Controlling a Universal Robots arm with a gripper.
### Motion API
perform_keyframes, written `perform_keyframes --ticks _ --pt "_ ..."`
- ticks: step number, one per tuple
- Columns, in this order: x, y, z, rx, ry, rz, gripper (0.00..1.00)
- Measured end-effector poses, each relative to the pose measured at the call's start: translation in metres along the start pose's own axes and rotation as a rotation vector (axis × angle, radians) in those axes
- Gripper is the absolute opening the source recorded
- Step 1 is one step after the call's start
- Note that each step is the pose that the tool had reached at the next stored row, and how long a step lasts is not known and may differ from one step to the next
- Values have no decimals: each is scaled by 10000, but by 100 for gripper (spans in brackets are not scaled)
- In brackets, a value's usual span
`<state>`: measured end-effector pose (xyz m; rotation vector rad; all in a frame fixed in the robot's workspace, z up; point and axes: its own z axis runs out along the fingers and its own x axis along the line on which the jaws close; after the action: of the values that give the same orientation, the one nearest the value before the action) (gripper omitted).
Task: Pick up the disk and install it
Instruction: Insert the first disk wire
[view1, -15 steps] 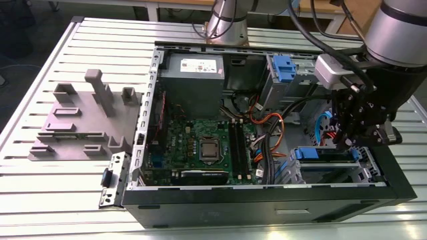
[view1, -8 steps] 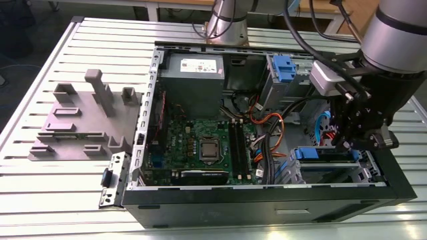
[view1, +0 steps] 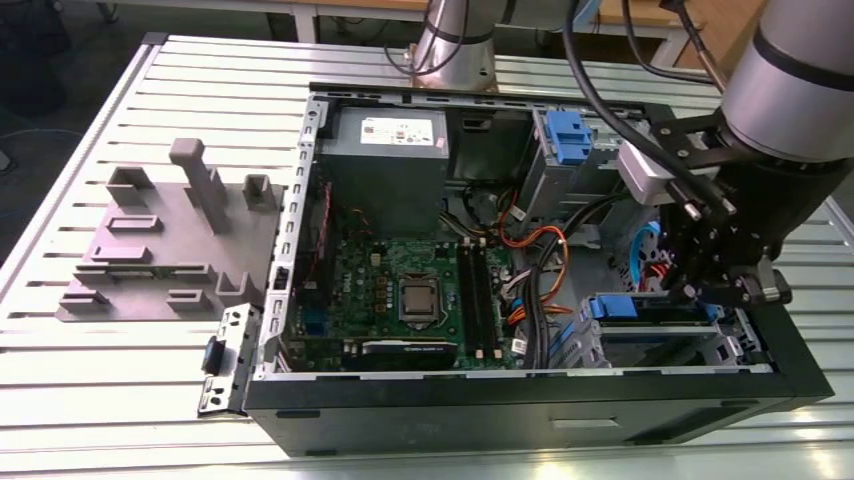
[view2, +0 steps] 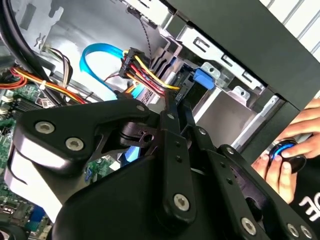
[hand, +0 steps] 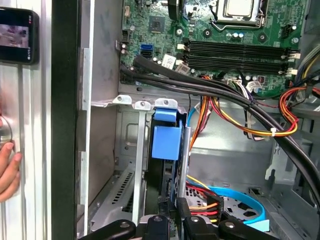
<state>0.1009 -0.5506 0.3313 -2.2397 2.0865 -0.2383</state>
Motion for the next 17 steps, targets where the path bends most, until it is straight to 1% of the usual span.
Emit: perform_keyframes --ticks 1,3,7,9,10,13,15,17 --pt "4 21 -2 26 -20 5 18" --pt "14 32 2 51 -46 10 18" --pt "32 35 7 65 -48 4 18" --pt "32 35 7 84 -57 -16 18" --pt "33 36 7 103 -66 -27 18" --pt "32 35 8 138 -126 -110 18" --pt "32 36 11 145 -142 -196 18" --pt "32 37 14 146 -146 -223 18"
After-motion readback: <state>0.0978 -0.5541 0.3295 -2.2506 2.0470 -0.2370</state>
